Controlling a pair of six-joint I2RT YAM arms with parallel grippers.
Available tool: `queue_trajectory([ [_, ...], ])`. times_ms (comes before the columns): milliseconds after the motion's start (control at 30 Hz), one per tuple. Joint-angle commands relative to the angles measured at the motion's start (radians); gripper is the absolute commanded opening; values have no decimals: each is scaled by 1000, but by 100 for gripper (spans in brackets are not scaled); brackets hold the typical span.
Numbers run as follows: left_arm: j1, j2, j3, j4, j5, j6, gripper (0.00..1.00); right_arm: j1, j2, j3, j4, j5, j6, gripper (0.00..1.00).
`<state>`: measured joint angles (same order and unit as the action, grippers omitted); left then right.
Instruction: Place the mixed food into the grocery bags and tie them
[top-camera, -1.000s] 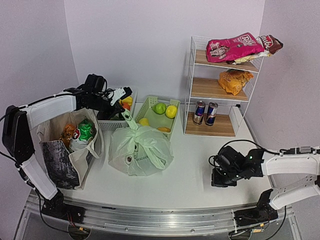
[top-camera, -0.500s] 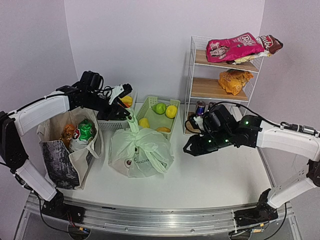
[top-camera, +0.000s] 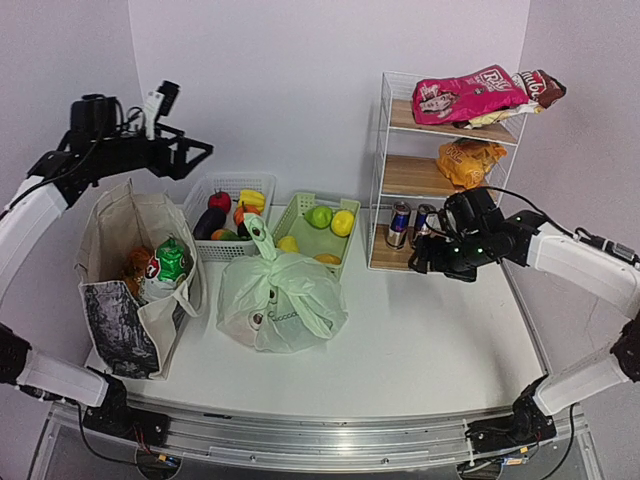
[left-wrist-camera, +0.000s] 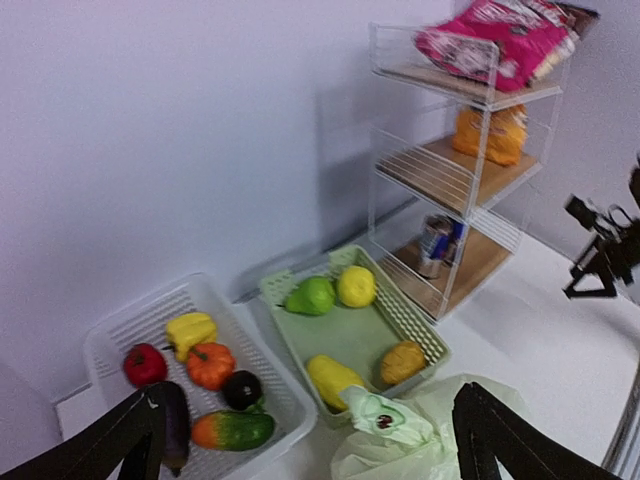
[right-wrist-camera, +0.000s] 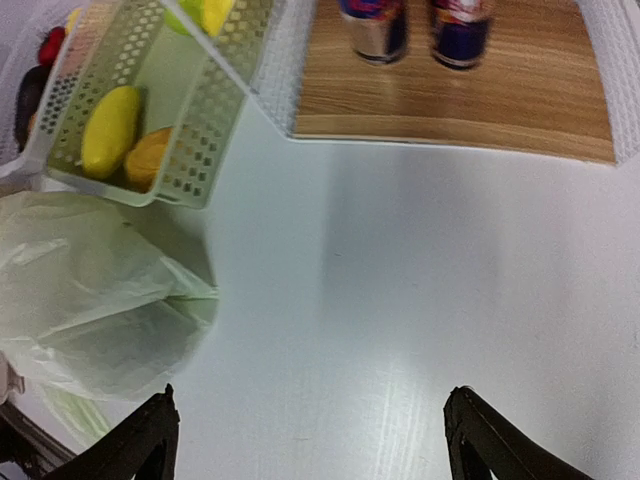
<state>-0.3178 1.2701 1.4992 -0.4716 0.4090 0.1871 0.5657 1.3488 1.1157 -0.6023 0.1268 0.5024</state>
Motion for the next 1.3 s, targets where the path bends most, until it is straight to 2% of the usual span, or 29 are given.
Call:
queue_trajectory([
  [0,102,-169,-122,7,-81,-173,99,-121,-128,-102,-65,59,-27,90],
  [200,218,-391,-311,9,-173,-201,99,-341,-275,-243,-70,16,-123,90],
  [400,360,-560,-488,34,-197,-200,99,-363,-357,-331,-43,95,-300,92],
  [500,391,-606,-580,46,-150,-189,100,-362,-473,-429,62,75,-390,93],
  [600,398,-634,-657,56,-50,-110,99,-362,-647,-592,226,50,-459,93],
  [700,398,-643,-720,61,-31,-70,99,-362,-841,-755,399,40,-528,93],
  [767,398,-639,-744,65,-28,-56,100,-362,-916,-811,455,52,-524,94],
  [900,398,-647,-789,89,99,-35,100,-363,-891,-803,458,77,-456,94],
  [967,399,-653,-820,120,124,-99,100,-362,-845,-790,453,124,-420,93],
  [1100,398,-645,-824,102,-14,-244,100,-362,-811,-803,448,126,-373,91],
  [1267,398,-649,-812,85,-56,-222,99,-362,-855,-851,458,161,-343,91],
])
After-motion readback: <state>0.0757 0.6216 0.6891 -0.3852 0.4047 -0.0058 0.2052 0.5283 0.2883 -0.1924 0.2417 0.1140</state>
